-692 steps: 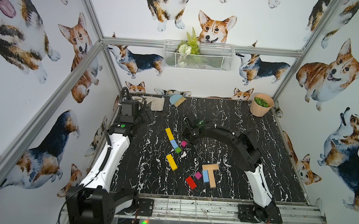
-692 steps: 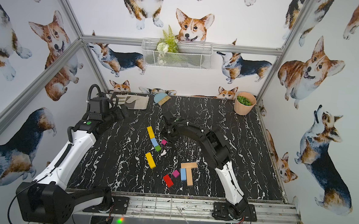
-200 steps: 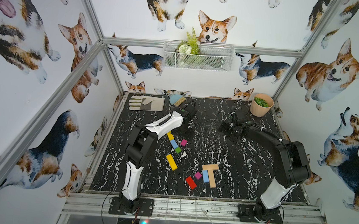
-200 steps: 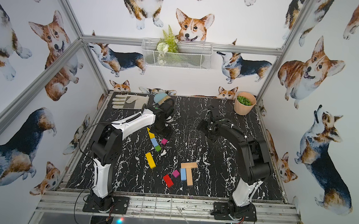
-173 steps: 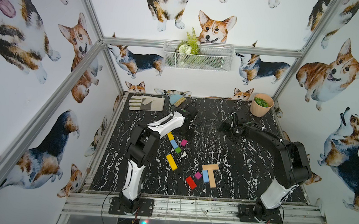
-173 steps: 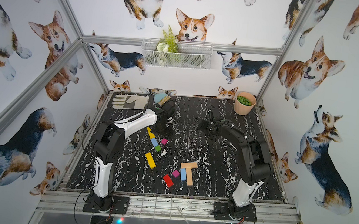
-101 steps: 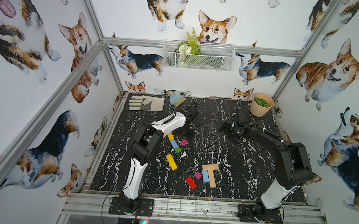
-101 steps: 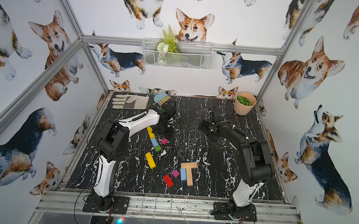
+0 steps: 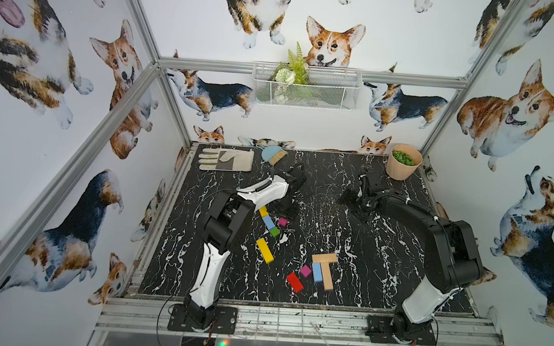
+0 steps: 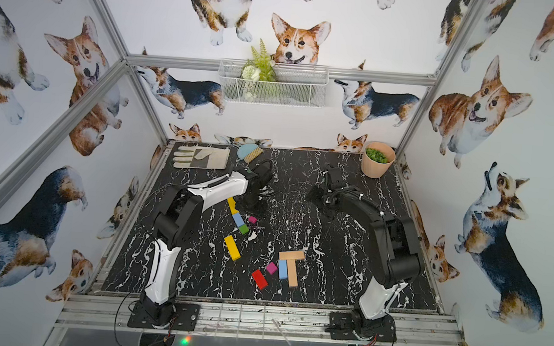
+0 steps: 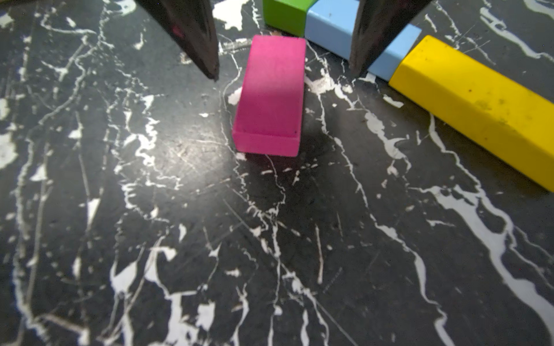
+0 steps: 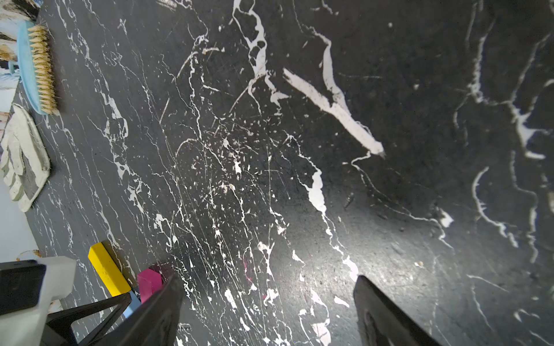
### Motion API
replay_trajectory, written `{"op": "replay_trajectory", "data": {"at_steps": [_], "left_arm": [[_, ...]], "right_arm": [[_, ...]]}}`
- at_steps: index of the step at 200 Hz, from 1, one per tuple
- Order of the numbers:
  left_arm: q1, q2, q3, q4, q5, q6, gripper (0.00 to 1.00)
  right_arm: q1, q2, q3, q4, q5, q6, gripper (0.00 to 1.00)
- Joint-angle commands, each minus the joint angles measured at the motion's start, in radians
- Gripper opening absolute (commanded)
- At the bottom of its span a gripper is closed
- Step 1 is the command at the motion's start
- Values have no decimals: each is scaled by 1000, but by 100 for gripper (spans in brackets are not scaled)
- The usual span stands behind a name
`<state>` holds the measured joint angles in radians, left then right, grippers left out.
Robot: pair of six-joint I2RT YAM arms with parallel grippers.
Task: Assemble the letter v with building blocks
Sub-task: Assemble the building block at the center of the board.
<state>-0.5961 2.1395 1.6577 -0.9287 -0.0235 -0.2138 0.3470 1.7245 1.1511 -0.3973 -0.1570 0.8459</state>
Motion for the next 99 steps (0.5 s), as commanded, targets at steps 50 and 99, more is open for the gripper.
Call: {"op": "replay_trajectory", "data": {"at_steps": [50, 99], "left_arm": [[0, 23, -3, 8, -1, 1, 66], [-1, 39, 7, 9, -16, 2, 65]], "right_arm": [[-2, -12, -6, 21, 5, 17, 90], [-4, -11, -9, 23, 5, 17, 90]]}}
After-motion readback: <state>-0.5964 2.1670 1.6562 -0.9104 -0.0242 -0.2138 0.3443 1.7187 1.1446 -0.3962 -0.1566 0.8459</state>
